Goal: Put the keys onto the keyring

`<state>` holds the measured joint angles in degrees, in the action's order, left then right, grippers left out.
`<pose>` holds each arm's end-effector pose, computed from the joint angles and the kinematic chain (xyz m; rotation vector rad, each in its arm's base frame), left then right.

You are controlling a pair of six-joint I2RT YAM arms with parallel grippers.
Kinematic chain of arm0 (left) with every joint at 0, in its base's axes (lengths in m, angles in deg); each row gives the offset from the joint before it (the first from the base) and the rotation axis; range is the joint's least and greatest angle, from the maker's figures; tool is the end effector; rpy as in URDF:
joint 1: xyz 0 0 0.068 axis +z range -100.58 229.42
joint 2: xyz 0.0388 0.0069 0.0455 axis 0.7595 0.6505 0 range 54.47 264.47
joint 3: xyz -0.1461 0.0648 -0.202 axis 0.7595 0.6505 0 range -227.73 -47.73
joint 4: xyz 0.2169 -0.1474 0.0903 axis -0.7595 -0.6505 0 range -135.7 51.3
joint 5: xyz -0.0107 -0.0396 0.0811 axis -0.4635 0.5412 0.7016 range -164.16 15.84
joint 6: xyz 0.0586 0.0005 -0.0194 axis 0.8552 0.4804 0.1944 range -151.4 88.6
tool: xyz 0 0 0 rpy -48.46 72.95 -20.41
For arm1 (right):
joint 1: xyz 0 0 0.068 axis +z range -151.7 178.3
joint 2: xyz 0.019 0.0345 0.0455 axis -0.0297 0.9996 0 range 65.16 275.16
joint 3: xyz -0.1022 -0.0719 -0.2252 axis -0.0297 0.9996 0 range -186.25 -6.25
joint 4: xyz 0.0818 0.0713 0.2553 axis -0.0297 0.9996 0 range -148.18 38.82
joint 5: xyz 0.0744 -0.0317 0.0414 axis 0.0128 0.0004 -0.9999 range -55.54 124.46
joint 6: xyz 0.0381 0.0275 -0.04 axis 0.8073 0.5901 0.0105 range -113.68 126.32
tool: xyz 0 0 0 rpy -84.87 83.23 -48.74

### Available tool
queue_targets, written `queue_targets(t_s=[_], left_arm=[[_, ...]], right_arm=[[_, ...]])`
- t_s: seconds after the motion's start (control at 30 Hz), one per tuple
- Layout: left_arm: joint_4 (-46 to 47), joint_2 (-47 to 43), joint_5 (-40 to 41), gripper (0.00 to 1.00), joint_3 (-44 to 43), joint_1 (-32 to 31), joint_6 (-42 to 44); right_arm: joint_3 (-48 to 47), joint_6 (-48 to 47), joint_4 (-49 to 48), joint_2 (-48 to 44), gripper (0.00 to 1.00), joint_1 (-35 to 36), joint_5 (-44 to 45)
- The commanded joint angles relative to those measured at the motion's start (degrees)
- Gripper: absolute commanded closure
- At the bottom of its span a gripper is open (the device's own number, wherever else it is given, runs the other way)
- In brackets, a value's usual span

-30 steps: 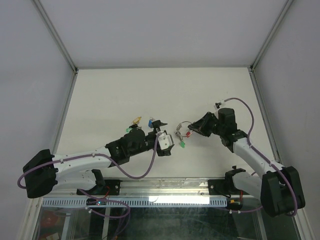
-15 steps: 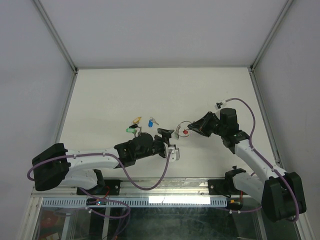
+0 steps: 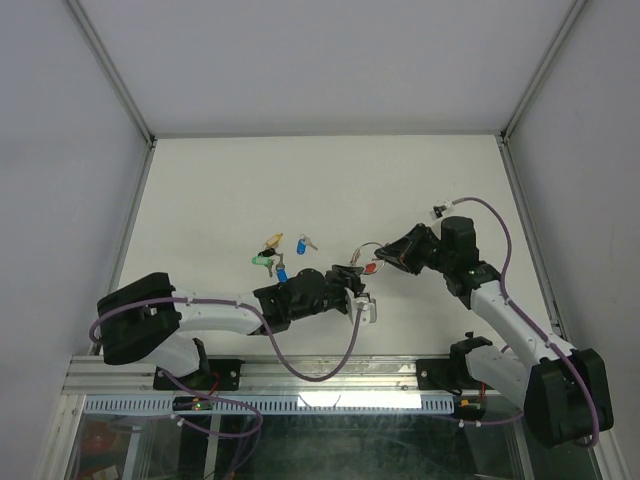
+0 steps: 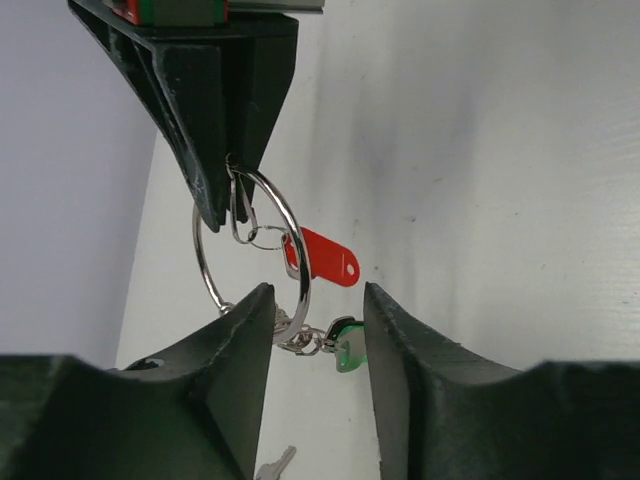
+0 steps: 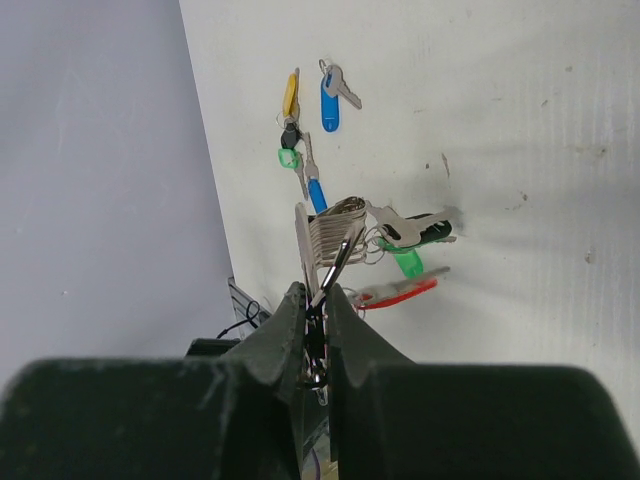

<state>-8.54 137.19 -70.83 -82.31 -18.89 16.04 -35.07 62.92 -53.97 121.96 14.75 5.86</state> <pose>0.1219 -0.2987 0.1674 1.5779 1.0378 -0.1945 0.2246 0.0896 0.1901 0.4878 2.2836 1.2335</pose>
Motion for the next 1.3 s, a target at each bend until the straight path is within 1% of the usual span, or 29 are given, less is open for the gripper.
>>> queue_targets(t_s=[0.0,0.03,0.07,0.17,0.27,0.37,0.43,0.5,0.6,0.7,0.8,0.9,1.0,1.1,1.27], left_arm=[[5.78,3.66,4.22,0.64,-3.56,-0.51,3.26],[5.90,4.63,5.20,0.69,-4.18,-0.55,3.84],[6.27,5.51,6.34,0.72,-4.71,-0.51,4.34],[8.26,7.70,9.15,0.77,-5.40,-0.55,5.80],[9.09,9.18,10.85,0.83,-5.87,-0.52,6.76],[9.09,9.23,11.56,0.92,-5.99,-0.55,7.01],[8.78,8.13,11.62,1.00,-5.78,-0.57,6.47],[7.57,6.48,11.33,1.00,-5.47,-0.58,5.67],[4.41,2.61,9.43,1.00,-5.08,-0.53,3.36],[0.16,-2.44,7.68,1.00,-4.78,-0.59,0.07],[-4.69,-7.41,6.11,1.00,-4.59,-0.35,-4.58],[-11.05,-11.03,3.03,1.00,-6.08,0.94,-10.60],[-18.61,-13.05,-4.86,1.00,-9.76,5.35,-19.84],[-21.11,-15.21,-12.23,1.00,-10.82,10.35,-27.40],[-26.83,-17.32,-15.52,1.00,-14.26,15.07,-36.28]], right_arm=[[-3.16,1.15,-1.74,-2.27,1.00,-0.24,-2.05],[-3.22,1.11,-1.60,-2.37,1.00,-0.35,-2.07],[-3.28,1.06,-1.45,-2.49,1.00,-0.28,-2.14],[-3.12,1.18,-1.15,-2.86,1.00,-0.29,-2.13],[-3.13,1.31,-0.88,-3.03,1.00,-0.28,-2.31],[-3.32,1.01,-0.31,-3.21,1.00,-0.29,-2.28],[-3.70,0.14,0.81,-3.40,1.00,-0.27,-1.62],[-4.82,-1.63,3.31,-4.11,0.91,-0.36,0.21],[-7.88,-5.73,9.09,-5.58,0.73,-0.36,4.30],[-12.47,-11.81,16.24,-7.37,0.57,-0.32,9.09],[-15.70,-17.19,22.01,-9.33,0.46,-0.36,14.25],[-17.17,-22.35,25.10,-11.08,0.43,-0.32,17.29],[-17.76,-26.70,25.91,-12.73,0.42,-0.28,17.40],[-17.62,-29.54,25.34,-14.68,0.42,-0.36,16.96],[-16.91,-31.02,22.49,-18.35,0.41,-0.27,16.32]])
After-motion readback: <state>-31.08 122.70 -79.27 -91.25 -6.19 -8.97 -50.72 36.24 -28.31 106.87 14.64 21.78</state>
